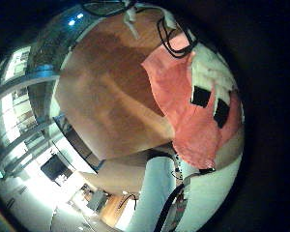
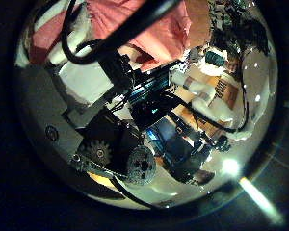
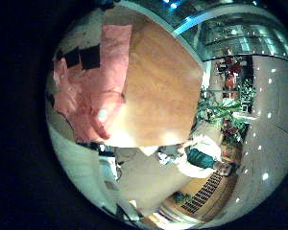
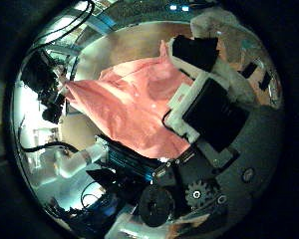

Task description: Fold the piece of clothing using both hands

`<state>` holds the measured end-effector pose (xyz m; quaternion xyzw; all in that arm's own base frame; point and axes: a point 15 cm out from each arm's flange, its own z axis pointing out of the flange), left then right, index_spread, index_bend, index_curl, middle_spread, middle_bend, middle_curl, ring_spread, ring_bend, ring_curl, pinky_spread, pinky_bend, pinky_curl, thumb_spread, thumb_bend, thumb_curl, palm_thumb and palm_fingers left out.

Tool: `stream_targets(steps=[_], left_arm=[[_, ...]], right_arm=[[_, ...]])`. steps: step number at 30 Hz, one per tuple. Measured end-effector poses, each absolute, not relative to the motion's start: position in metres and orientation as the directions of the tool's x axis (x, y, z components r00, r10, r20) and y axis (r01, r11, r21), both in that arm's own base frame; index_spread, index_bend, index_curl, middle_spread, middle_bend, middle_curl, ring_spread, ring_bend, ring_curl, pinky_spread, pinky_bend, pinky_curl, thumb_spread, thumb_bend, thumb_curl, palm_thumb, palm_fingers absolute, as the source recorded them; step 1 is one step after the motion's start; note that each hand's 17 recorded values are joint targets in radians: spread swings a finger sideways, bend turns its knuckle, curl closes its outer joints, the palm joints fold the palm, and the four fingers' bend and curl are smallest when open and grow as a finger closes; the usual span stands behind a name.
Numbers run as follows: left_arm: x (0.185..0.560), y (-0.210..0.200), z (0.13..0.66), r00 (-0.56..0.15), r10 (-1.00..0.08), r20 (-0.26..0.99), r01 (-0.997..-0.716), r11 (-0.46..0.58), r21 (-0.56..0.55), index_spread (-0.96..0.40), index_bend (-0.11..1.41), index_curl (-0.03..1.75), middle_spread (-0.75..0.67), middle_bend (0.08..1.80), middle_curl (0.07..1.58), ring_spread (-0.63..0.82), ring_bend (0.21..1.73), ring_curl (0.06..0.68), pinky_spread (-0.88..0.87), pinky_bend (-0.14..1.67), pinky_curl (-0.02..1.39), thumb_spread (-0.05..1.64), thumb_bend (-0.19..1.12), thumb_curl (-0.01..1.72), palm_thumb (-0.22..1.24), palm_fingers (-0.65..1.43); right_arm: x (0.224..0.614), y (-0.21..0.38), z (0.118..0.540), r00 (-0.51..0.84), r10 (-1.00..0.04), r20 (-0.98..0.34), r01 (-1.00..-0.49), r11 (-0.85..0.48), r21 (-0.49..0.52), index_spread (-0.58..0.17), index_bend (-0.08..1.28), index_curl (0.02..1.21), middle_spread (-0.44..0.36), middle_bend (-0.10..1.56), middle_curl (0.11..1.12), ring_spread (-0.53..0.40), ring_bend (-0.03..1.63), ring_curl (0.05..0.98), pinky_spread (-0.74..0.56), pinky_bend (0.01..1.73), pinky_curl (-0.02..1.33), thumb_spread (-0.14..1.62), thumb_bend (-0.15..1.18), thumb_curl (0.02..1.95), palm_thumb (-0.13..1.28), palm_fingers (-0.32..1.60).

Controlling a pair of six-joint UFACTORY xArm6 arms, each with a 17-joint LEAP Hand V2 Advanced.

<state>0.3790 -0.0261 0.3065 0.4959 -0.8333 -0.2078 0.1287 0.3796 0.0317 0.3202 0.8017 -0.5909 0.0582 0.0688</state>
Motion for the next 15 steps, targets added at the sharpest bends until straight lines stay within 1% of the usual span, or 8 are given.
stream_targets(steps=[2,3,6,7,9,11,13,15], left_arm=[[0.379,-0.026,0.305,-0.474,-0.88,0.01,-0.771,0.421,0.478,-0.72,0.27,1.46,-0.59,0.97,0.95,-0.47,1.3,0.5,-0.68,1.02,0.63,1.09,-0.01,0.69,0.77,1.11],[0.379,-0.026,0.302,-0.474,-0.88,0.011,-0.769,0.42,0.482,-0.72,0.27,1.46,-0.59,0.97,0.95,-0.47,1.3,0.5,-0.68,1.02,0.63,1.09,-0.01,0.69,0.77,1.11],[0.381,-0.026,0.297,-0.474,-0.88,0.016,-0.762,0.42,0.494,-0.72,0.27,1.46,-0.59,0.97,0.95,-0.47,1.3,0.501,-0.68,1.02,0.64,1.09,-0.01,0.69,0.77,1.11],[0.383,-0.026,0.296,-0.474,-0.88,0.017,-0.761,0.42,0.494,-0.72,0.27,1.46,-0.59,0.97,0.95,-0.47,1.3,0.501,-0.68,1.02,0.64,1.09,-0.01,0.69,0.77,1.11],[0.385,-0.026,0.295,-0.474,-0.88,0.018,-0.759,0.419,0.498,-0.72,0.27,1.46,-0.6,0.97,0.96,-0.47,1.3,0.501,-0.68,1.02,0.64,1.09,-0.01,0.69,0.77,1.11],[0.386,-0.026,0.294,-0.473,-0.881,0.02,-0.759,0.419,0.499,-0.72,0.27,1.46,-0.6,0.97,0.96,-0.48,1.3,0.501,-0.68,1.01,0.64,1.09,-0.01,0.69,0.77,1.11],[0.386,-0.027,0.294,-0.475,-0.88,0.019,-0.758,0.42,0.498,-0.72,0.27,1.46,-0.6,0.97,0.96,-0.48,1.3,0.502,-0.68,1.01,0.64,1.09,-0.01,0.69,0.77,1.11],[0.387,-0.026,0.293,-0.474,-0.88,0.02,-0.758,0.419,0.5,-0.72,0.27,1.46,-0.6,0.97,0.96,-0.48,1.3,0.502,-0.68,1.01,0.64,1.09,-0.01,0.69,0.77,1.11]], right_arm=[[0.369,0.037,0.305,0.321,-0.932,0.17,-0.947,-0.312,0.077,-0.446,0.27,0.74,-0.281,0.84,0.73,-0.307,1.23,0.587,-0.48,1.24,0.62,1.11,-0.07,0.46,0.57,0.56],[0.362,0.042,0.295,0.341,-0.925,0.167,-0.939,-0.328,0.101,-0.456,0.27,0.73,-0.305,0.82,0.72,-0.312,1.19,0.573,-0.47,1.21,0.61,1.1,-0.07,0.44,0.53,0.49],[0.344,0.054,0.273,0.388,-0.908,0.159,-0.918,-0.366,0.153,-0.472,0.25,0.68,-0.345,0.76,0.69,-0.314,1.12,0.535,-0.43,1.13,0.57,1.08,-0.06,0.4,0.42,0.43],[0.342,0.057,0.27,0.395,-0.905,0.158,-0.915,-0.372,0.159,-0.466,0.25,0.67,-0.326,0.74,0.68,-0.31,1.11,0.525,-0.41,1.11,0.56,1.07,-0.07,0.38,0.37,0.41],[0.339,0.06,0.268,0.399,-0.904,0.152,-0.912,-0.375,0.165,-0.451,0.26,0.66,-0.313,0.73,0.68,-0.298,1.07,0.509,-0.35,1.05,0.54,1.03,-0.07,0.36,0.3,0.37],[0.337,0.065,0.267,0.399,-0.906,0.137,-0.911,-0.376,0.166,-0.429,0.27,0.66,-0.297,0.73,0.67,-0.288,1.05,0.501,-0.3,1.0,0.53,1.01,-0.06,0.34,0.25,0.35],[0.331,0.077,0.263,0.407,-0.908,0.105,-0.906,-0.386,0.171,-0.399,0.28,0.65,-0.273,0.73,0.67,-0.274,1.04,0.495,-0.24,0.95,0.5,0.98,-0.05,0.33,0.23,0.31],[0.32,0.086,0.253,0.424,-0.902,0.086,-0.894,-0.401,0.199,-0.368,0.27,0.65,-0.25,0.71,0.67,-0.266,1.04,0.492,-0.18,0.93,0.49,0.96,-0.04,0.33,0.22,0.29]])
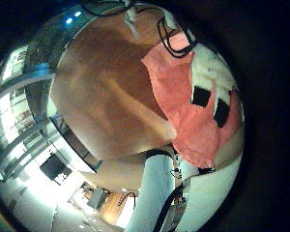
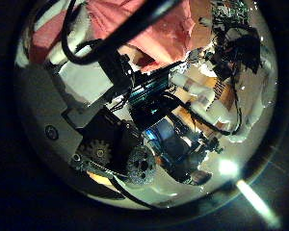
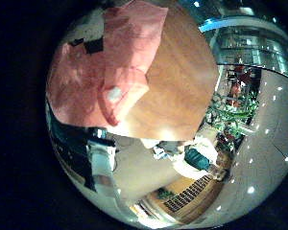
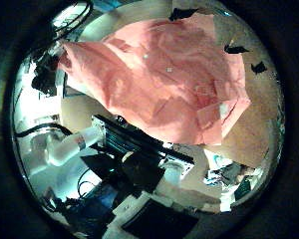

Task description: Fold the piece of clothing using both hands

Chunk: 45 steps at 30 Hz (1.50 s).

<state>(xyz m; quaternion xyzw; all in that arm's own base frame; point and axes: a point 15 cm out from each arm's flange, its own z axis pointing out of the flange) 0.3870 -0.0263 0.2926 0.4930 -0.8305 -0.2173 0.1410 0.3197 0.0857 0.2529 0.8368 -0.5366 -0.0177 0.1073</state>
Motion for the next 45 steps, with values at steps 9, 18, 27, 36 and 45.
stream_targets(steps=[9,18,27,36,45], left_arm=[[0.389,-0.026,0.287,-0.473,-0.881,0.024,-0.753,0.418,0.509,-0.71,0.26,1.46,-0.59,0.97,0.96,-0.48,1.3,0.503,-0.68,1.01,0.64,1.09,-0.01,0.69,0.77,1.11],[0.392,-0.025,0.284,-0.467,-0.884,0.024,-0.752,0.412,0.514,-0.7,0.26,1.46,-0.59,0.96,0.97,-0.48,1.3,0.503,-0.67,1.01,0.65,1.09,-0.01,0.69,0.77,1.11],[0.394,-0.025,0.284,-0.464,-0.886,0.023,-0.754,0.408,0.514,-0.7,0.26,1.47,-0.6,0.96,0.97,-0.48,1.3,0.503,-0.67,1.01,0.65,1.09,-0.01,0.69,0.77,1.11],[0.386,-0.02,0.294,-0.457,-0.889,0.027,-0.761,0.406,0.507,-0.7,0.25,1.47,-0.6,0.95,0.98,-0.48,1.3,0.503,-0.67,1.0,0.66,1.09,-0.01,0.69,0.77,1.11],[0.368,-0.02,0.299,-0.47,-0.882,0.034,-0.752,0.421,0.508,-0.69,0.25,1.47,-0.59,0.95,0.98,-0.48,1.3,0.504,-0.68,1.0,0.66,1.09,-0.01,0.69,0.77,1.11]], right_arm=[[0.271,0.099,0.21,0.457,-0.885,0.09,-0.857,-0.411,0.311,-0.296,0.24,0.62,-0.199,0.69,0.66,-0.276,1.07,0.491,-0.06,0.86,0.43,0.94,-0.03,0.32,0.21,0.33],[0.251,0.098,0.187,0.478,-0.872,0.105,-0.835,-0.413,0.363,-0.328,0.19,0.61,-0.235,0.7,0.69,-0.316,1.16,0.525,-0.27,1.03,0.44,0.96,-0.01,0.33,0.31,0.56],[0.258,0.107,0.181,0.479,-0.871,0.11,-0.848,-0.427,0.312,-0.457,0.49,0.78,-0.277,0.87,0.79,-0.273,1.18,0.562,-0.38,1.18,0.51,1.01,0.12,0.45,0.77,1.23],[0.271,0.103,0.213,0.451,-0.886,0.107,-0.883,-0.426,0.197,-0.425,0.75,0.91,-0.193,1.08,0.85,-0.235,1.27,0.62,-0.26,1.29,0.6,0.99,0.11,0.57,0.92,1.17],[0.271,0.071,0.241,0.412,-0.908,0.078,-0.902,-0.394,0.176,-0.392,0.84,0.94,-0.15,1.18,0.84,-0.215,1.33,0.662,-0.21,1.31,0.67,1.01,0.05,0.65,0.92,1.13]])
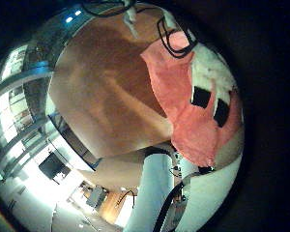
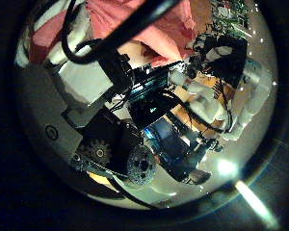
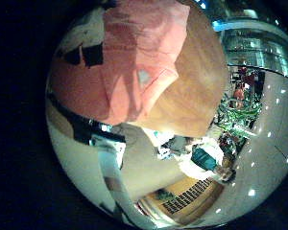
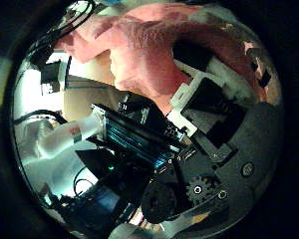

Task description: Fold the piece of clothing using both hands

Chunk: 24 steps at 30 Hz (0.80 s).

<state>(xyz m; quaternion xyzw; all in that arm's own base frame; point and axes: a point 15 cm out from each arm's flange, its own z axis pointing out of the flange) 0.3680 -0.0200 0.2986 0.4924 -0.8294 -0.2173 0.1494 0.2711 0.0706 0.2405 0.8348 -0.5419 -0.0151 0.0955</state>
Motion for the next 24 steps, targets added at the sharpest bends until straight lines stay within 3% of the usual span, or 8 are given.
stream_targets(steps=[4,8,12,18,24], left_arm=[[0.358,-0.021,0.303,-0.479,-0.876,0.052,-0.745,0.437,0.504,-0.69,0.24,1.48,-0.59,0.95,0.98,-0.48,1.3,0.504,-0.68,1.0,0.66,1.09,-0.01,0.69,0.77,1.11],[0.343,-0.018,0.31,-0.486,-0.871,0.075,-0.718,0.447,0.534,-0.69,0.24,1.48,-0.59,0.95,0.98,-0.48,1.3,0.504,-0.68,1.0,0.66,1.09,-0.01,0.69,0.77,1.11],[0.335,-0.019,0.316,-0.493,-0.865,0.093,-0.693,0.455,0.559,-0.68,0.24,1.49,-0.59,0.95,0.98,-0.48,1.3,0.504,-0.68,1.0,0.66,1.09,-0.01,0.69,0.77,1.11],[0.358,-0.023,0.325,-0.494,-0.867,0.072,-0.709,0.45,0.543,-0.68,0.24,1.49,-0.59,0.95,0.98,-0.48,1.3,0.504,-0.68,0.99,0.66,1.09,-0.01,0.69,0.77,1.11],[0.397,-0.026,0.309,-0.458,-0.888,0.043,-0.728,0.402,0.555,-0.67,0.24,1.49,-0.59,0.95,0.99,-0.48,1.3,0.505,-0.68,0.98,0.66,1.09,-0.01,0.69,0.77,1.1]], right_arm=[[0.269,0.07,0.253,0.41,-0.912,0.026,-0.901,-0.401,0.164,-0.378,0.87,0.95,-0.139,1.21,0.84,-0.211,1.33,0.674,-0.19,1.3,0.7,1.02,0.03,0.68,0.93,1.12],[0.269,0.074,0.286,0.381,-0.92,-0.09,-0.908,-0.391,0.153,-0.364,0.88,0.94,-0.13,1.22,0.82,-0.207,1.34,0.682,-0.18,1.29,0.72,1.02,0.0,0.71,0.94,1.12],[0.281,0.071,0.312,0.359,-0.926,-0.119,-0.916,-0.374,0.147,-0.352,0.9,0.94,-0.125,1.23,0.81,-0.206,1.34,0.686,-0.18,1.28,0.74,1.02,-0.01,0.73,0.94,1.12],[0.326,0.076,0.339,0.349,-0.93,-0.114,-0.922,-0.363,0.138,-0.34,0.92,0.93,-0.12,1.25,0.8,-0.205,1.35,0.693,-0.18,1.27,0.77,1.01,-0.01,0.76,0.94,1.12],[0.379,0.057,0.331,0.316,-0.946,-0.077,-0.916,-0.325,0.235,-0.33,0.93,0.92,-0.119,1.26,0.79,-0.211,1.34,0.702,-0.19,1.26,0.81,1.01,-0.01,0.79,0.93,1.08]])
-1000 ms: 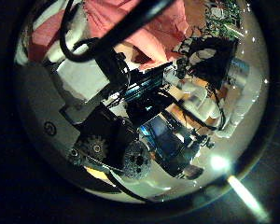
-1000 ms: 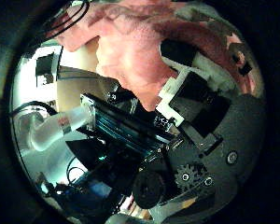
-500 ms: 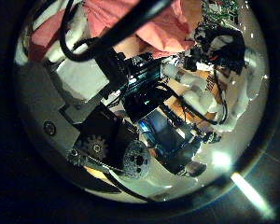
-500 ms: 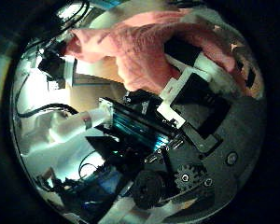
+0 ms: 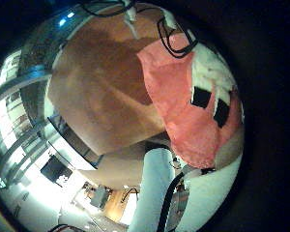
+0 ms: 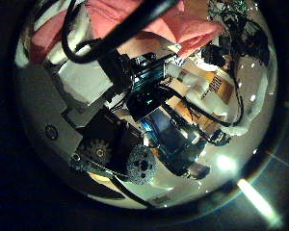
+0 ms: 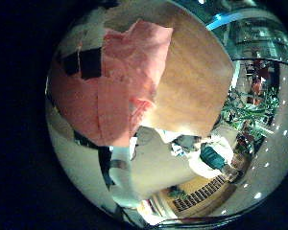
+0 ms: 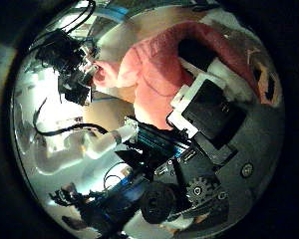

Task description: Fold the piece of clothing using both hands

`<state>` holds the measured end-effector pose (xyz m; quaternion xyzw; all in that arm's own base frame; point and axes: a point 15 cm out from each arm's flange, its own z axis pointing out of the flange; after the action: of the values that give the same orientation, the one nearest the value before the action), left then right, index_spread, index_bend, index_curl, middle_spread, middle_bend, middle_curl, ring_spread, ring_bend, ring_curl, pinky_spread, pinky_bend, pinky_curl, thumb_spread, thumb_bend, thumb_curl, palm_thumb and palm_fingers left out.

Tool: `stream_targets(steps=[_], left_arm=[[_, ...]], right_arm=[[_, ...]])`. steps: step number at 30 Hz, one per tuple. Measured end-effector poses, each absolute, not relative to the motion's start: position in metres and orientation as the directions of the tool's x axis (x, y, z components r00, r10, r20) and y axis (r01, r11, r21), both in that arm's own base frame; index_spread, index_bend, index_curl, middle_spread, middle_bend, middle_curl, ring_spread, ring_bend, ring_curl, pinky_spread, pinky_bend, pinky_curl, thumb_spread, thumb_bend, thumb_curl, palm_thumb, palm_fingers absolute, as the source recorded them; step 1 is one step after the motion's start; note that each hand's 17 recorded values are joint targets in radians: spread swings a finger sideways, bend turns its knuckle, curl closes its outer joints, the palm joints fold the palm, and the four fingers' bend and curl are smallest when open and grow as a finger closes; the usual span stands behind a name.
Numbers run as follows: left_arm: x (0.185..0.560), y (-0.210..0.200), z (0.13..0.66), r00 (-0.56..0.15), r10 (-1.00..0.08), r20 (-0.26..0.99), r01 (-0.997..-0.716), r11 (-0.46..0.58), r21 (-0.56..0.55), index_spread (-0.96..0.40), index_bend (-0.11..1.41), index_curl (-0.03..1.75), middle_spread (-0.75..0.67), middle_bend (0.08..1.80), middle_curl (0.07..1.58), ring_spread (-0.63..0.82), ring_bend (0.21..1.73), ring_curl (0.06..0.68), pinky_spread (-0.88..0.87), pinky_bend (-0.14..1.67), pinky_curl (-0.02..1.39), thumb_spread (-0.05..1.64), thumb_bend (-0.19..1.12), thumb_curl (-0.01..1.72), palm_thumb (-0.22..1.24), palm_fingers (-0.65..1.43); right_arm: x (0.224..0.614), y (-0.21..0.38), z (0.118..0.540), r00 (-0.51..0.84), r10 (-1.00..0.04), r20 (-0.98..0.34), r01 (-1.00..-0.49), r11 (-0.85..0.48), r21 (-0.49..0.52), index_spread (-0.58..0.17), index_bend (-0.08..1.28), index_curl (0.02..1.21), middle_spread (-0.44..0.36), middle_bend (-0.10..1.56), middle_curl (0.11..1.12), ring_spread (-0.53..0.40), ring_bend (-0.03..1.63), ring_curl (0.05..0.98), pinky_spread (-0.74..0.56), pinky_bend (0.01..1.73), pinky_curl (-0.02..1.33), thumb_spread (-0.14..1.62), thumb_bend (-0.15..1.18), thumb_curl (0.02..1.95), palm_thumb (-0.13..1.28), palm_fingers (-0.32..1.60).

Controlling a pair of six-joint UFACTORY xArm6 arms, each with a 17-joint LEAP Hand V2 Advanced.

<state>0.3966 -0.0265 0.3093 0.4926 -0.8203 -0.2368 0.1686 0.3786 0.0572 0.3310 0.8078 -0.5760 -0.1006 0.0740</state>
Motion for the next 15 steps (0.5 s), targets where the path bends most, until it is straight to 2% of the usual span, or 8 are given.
stream_targets(steps=[4,9,11,15], left_arm=[[0.418,-0.025,0.29,-0.446,-0.895,0.03,-0.725,0.38,0.574,-0.67,0.24,1.5,-0.59,0.95,0.99,-0.47,1.3,0.507,-0.68,0.97,0.66,1.09,-0.01,0.69,0.77,1.1],[0.438,-0.019,0.262,-0.418,-0.908,0.014,-0.724,0.343,0.598,-0.66,0.24,1.5,-0.6,0.94,0.99,-0.47,1.3,0.509,-0.69,0.96,0.67,1.1,-0.01,0.69,0.78,1.08],[0.447,-0.018,0.252,-0.419,-0.908,0.005,-0.737,0.343,0.583,-0.66,0.23,1.51,-0.6,0.94,1.0,-0.47,1.3,0.511,-0.68,0.95,0.67,1.1,-0.01,0.69,0.78,1.07],[0.462,-0.011,0.23,-0.42,-0.908,-0.017,-0.748,0.335,0.573,-0.65,0.22,1.51,-0.6,0.93,1.01,-0.47,1.3,0.513,-0.69,0.92,0.67,1.11,-0.01,0.69,0.79,1.04]], right_arm=[[0.41,0.038,0.317,0.317,-0.948,-0.018,-0.891,-0.305,0.338,-0.329,0.92,0.92,-0.122,1.25,0.79,-0.216,1.33,0.711,-0.2,1.23,0.82,1.02,-0.01,0.8,0.91,1.03],[0.436,0.029,0.288,0.316,-0.949,-0.007,-0.837,-0.282,0.47,-0.337,0.91,0.94,-0.128,1.25,0.81,-0.224,1.34,0.73,-0.22,1.21,0.85,1.05,-0.01,0.8,0.91,0.95],[0.442,0.025,0.267,0.312,-0.95,-0.008,-0.812,-0.271,0.517,-0.339,0.91,0.95,-0.131,1.25,0.81,-0.228,1.34,0.736,-0.23,1.21,0.86,1.07,-0.01,0.79,0.92,0.92],[0.458,0.023,0.244,0.307,-0.952,0.003,-0.819,-0.263,0.51,-0.345,0.9,0.96,-0.135,1.25,0.83,-0.24,1.35,0.744,-0.24,1.21,0.87,1.09,-0.01,0.78,0.93,0.89]])
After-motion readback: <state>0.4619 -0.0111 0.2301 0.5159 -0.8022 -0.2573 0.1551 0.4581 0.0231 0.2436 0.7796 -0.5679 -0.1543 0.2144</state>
